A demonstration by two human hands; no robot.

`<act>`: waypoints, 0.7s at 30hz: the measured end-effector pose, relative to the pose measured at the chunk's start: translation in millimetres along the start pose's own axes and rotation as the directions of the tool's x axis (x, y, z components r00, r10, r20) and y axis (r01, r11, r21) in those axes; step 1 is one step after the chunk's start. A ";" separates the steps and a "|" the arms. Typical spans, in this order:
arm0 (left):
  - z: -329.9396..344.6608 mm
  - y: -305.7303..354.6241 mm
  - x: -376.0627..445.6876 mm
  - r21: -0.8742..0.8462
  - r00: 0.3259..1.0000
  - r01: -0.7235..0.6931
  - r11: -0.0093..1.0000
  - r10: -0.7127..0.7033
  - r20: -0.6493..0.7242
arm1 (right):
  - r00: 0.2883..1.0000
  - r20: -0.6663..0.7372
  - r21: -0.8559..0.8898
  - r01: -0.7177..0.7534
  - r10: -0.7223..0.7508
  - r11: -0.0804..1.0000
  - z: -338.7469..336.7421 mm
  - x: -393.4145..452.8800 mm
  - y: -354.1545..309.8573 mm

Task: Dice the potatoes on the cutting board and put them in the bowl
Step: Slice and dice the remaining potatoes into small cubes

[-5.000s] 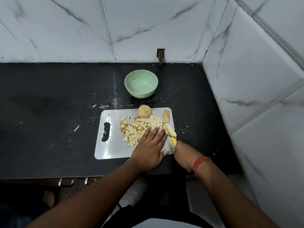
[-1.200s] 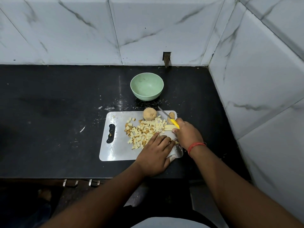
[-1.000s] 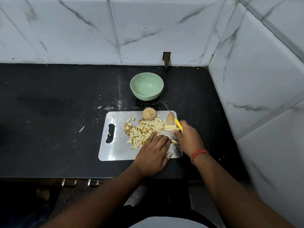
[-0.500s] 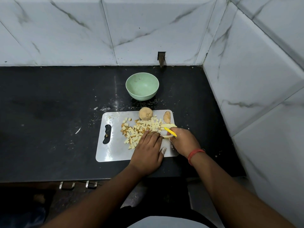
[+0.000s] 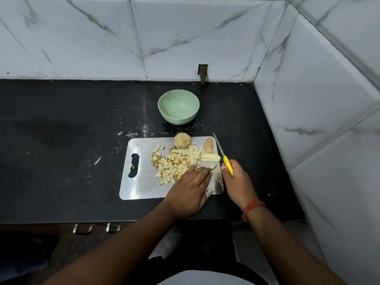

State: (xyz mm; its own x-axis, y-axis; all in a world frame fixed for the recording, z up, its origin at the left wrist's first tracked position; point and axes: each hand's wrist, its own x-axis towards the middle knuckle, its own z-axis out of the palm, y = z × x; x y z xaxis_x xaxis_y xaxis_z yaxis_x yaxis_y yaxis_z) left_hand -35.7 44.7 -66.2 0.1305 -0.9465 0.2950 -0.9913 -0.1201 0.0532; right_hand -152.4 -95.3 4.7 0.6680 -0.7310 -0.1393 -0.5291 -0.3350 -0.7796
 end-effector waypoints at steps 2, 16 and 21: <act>-0.4 0.2 -0.4 0.004 1.000 0.028 1.000 -0.028 0.001 | 1.000 0.016 -0.047 -0.001 0.001 0.999 -2.5 -6.2 1.3; -2.4 2.0 -0.9 0.031 0.994 0.088 0.996 -0.090 0.063 | 0.992 0.124 -0.535 0.049 0.021 0.843 -9.4 -54.0 8.0; -2.6 0.7 1.5 0.019 0.994 0.087 0.996 -0.088 0.069 | 0.969 0.182 -0.561 -0.035 0.165 0.827 -1.9 -51.3 3.6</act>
State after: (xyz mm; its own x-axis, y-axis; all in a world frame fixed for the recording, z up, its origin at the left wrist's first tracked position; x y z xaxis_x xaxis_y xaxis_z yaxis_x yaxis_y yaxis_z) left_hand -36.2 44.0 -63.2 0.2160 -0.9506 0.2231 -0.9763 -0.2077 0.0603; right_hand -189.6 -60.2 10.2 0.6559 -0.6554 -0.3746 -0.7545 -0.5848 -0.2978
